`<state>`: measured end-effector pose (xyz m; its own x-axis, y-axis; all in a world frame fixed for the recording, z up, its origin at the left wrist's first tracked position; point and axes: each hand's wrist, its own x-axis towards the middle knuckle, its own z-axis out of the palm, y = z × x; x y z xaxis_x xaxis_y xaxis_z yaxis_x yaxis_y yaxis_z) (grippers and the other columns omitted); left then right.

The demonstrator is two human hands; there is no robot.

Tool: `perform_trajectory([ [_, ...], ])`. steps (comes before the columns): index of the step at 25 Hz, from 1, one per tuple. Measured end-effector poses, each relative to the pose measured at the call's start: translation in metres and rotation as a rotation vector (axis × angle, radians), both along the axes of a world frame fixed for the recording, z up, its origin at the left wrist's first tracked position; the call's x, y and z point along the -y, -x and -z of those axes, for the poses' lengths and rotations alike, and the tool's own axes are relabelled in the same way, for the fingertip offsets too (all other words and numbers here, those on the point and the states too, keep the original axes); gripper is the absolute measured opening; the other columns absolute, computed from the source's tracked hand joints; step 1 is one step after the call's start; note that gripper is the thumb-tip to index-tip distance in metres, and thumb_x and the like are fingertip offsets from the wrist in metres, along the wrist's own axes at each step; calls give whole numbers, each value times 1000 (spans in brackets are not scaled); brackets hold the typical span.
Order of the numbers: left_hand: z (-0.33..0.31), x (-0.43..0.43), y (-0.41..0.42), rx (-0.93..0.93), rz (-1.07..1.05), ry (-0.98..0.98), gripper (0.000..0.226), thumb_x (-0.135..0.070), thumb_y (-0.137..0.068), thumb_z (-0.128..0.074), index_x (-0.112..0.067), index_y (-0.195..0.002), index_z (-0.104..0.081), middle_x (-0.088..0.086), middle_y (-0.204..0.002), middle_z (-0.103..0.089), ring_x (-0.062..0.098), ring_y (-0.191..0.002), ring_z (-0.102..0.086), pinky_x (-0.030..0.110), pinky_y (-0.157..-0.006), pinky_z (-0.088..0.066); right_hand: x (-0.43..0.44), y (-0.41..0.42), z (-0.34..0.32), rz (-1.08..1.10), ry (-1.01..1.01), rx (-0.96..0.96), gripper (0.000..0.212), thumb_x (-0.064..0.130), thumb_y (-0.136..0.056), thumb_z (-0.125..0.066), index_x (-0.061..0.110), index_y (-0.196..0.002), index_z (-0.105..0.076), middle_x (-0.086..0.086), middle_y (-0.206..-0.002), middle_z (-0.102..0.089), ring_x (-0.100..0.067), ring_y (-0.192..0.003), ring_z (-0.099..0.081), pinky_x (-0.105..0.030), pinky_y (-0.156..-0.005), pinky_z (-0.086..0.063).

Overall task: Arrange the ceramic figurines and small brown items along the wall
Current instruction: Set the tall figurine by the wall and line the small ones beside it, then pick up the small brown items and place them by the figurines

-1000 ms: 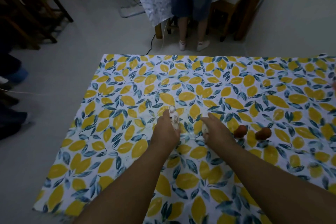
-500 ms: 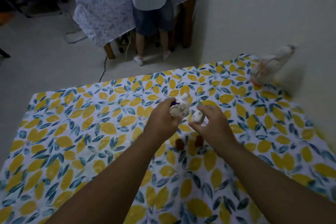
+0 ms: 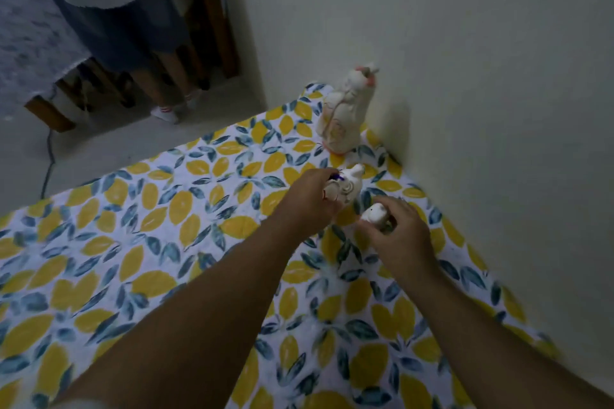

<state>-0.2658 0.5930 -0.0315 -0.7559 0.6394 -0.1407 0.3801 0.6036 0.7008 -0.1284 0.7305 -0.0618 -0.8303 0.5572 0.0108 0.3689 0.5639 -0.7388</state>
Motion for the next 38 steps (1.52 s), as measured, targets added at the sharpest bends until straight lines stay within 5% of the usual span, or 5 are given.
perform_trajectory([
  [7, 33, -68, 27, -87, 98, 6, 42, -23, -84, -75, -22, -122, -57, 7, -119, -62, 27, -103, -60, 31, -73, -44, -29, 11, 40, 38, 18, 1, 47, 20, -86, -82, 7, -129, -67, -14, -136, -61, -33, -126, -56, -44, -99, -51],
  [23, 33, -60, 19, -58, -23, -108, 66, -20, -75, -81, -21, -135, -55, 4, -126, -68, 26, -111, -63, 30, -82, -51, 0, -5, 43, 140, -21, -50, 44, 22, -83, -78, 10, -124, -68, -8, -131, -62, -29, -125, -54, -48, -99, -51],
  [27, 29, -28, 3, -24, -92, -80, 74, -29, -85, -76, -21, -149, -41, 5, -148, -51, 23, -132, -49, 29, -96, -42, 13, -7, 24, 22, -174, 3, 59, 42, -89, -67, 12, -139, -58, -7, -145, -57, -31, -142, -41, -47, -113, -39],
  [31, 19, 53, -29, -85, -211, 46, 69, -39, -94, -66, -20, -153, -35, 5, -158, -40, 23, -148, -28, 47, -117, -31, 55, -6, 3, -188, -218, 14, 56, 45, -97, -53, 18, -146, -52, -1, -154, -50, -25, -148, -33, -46, -120, -28],
  [38, -3, 206, -106, -153, -416, 139, 66, -41, -96, -60, -17, -151, -35, 8, -158, -38, 27, -150, -21, 49, -119, -24, 166, -14, -9, -575, -155, 124, 51, 35, -103, -38, 25, -153, -42, 5, -162, -36, -18, -154, -21, -46, -125, -16],
])
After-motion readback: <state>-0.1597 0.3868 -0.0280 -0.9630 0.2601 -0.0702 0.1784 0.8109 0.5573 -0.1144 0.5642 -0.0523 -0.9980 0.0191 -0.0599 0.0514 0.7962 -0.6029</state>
